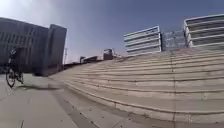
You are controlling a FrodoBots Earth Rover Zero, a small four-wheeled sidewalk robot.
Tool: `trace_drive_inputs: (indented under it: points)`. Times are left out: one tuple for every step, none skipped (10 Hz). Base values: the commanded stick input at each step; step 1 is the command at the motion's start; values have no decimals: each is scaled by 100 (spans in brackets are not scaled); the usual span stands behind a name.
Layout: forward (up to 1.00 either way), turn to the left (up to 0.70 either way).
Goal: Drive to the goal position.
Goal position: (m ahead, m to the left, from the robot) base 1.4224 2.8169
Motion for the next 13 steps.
trace_drive_inputs:
  points:
    - [0,0]
    - [1,0]
    - [4,0]
    - [-16,0]
    - [-81,-15]
    - [-100,-39]
    - [-100,-40]
    - [-100,-40]
    - [-100,-40]
    - [-100,-40]
    - [-100,-40]
    - [-100,-40]
    - [-100,-40]
